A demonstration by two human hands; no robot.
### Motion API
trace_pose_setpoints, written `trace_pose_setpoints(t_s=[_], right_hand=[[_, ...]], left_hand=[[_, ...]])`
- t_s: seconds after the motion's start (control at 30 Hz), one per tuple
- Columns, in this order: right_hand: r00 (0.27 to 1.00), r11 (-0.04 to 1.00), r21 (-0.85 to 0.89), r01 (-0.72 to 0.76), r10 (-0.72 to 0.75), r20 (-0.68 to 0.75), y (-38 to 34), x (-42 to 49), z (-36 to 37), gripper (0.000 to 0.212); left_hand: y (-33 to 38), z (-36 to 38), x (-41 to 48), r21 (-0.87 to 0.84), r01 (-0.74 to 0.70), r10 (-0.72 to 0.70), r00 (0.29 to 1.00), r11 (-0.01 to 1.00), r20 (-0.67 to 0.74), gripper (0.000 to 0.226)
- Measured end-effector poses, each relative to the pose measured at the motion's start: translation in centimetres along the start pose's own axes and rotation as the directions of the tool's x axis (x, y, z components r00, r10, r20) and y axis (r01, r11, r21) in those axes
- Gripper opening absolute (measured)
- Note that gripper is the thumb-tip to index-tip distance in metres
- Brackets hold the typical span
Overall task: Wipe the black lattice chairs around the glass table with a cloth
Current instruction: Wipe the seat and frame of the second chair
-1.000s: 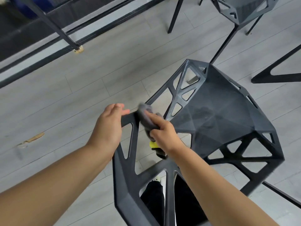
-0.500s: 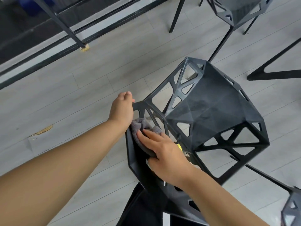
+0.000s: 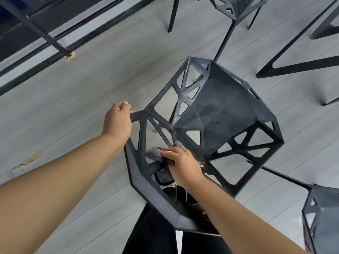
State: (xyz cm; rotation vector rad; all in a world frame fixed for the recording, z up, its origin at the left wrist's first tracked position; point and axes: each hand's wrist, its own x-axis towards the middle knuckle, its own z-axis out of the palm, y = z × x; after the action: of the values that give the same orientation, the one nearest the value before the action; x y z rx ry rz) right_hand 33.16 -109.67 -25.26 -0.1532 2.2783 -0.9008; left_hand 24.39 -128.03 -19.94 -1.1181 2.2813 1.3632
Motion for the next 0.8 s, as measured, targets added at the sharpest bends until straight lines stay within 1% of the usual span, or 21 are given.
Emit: trace_pose_setpoints(t_s=[0.07,0.13,0.23,0.3,0.37,0.43,0.57,0.67,0.7,0.73,0.77,0.8], right_hand=[[0.995,0.995,-0.044,-0.095,0.095,0.005,1.0,1.8,0.3,0.053],[0.989,0.990,-0.013,-0.143,0.143,0.023,1.7,2.7,0.2,0.047],[0.971,0.958,0.159,-0.240,0.239,0.028,2.8,3.8,-0.6,0.042],[0.943,0.918,0.240,-0.316,0.331,-0.024,3.4,4.3,-1.1,0.043],[0.924,0.918,0.216,-0.334,0.364,-0.117,3.5,5.0,-1.1,0.045],[0.923,0.942,0.198,-0.271,0.313,-0.225,2.8,6.4,-0.9,0.045],[0.904,0.970,0.237,-0.062,0.155,-0.398,-0.5,9.7,-1.2,0.041],[0.850,0.948,0.317,-0.005,0.171,-0.498,-2.6,12.0,-3.0,0.044],[0.840,0.957,0.289,0.021,0.139,-0.525,-3.0,12.7,-3.6,0.047],[0.853,0.978,0.201,0.051,0.062,-0.518,-3.4,13.1,-4.0,0.051],[0.890,0.991,0.097,0.094,-0.040,-0.453,-3.6,13.4,-4.1,0.055],[0.932,0.989,0.019,0.146,-0.131,-0.338,-3.5,13.4,-3.5,0.057]], left_hand=[[-0.1,0.0,0.0,0.001,0.000,0.000,1.000,1.000,0.010,0.032],[-0.3,0.0,0.2,0.015,-0.010,0.010,1.000,1.000,0.019,0.030],[-0.1,0.1,0.6,0.034,-0.008,0.007,1.000,0.999,0.030,0.029],[0.0,0.1,0.9,0.038,-0.015,0.013,0.999,0.999,0.036,0.027],[-0.2,0.2,1.0,0.049,-0.023,0.022,0.999,0.999,0.031,0.026],[-0.4,0.1,1.1,0.064,-0.025,0.023,0.999,0.998,0.029,0.024],[-0.6,0.1,1.1,0.102,-0.034,0.031,0.999,0.994,0.026,0.025],[-0.6,0.0,1.0,0.129,-0.040,0.039,0.999,0.991,0.016,0.027],[-0.5,0.1,1.0,0.134,-0.045,0.044,0.999,0.990,0.011,0.028],[-0.4,0.1,0.9,0.139,-0.050,0.049,0.999,0.989,0.009,0.028],[-0.4,0.1,0.9,0.142,-0.052,0.052,0.999,0.989,0.008,0.029],[-0.4,0.1,0.9,0.140,-0.054,0.054,0.999,0.989,0.008,0.029]])
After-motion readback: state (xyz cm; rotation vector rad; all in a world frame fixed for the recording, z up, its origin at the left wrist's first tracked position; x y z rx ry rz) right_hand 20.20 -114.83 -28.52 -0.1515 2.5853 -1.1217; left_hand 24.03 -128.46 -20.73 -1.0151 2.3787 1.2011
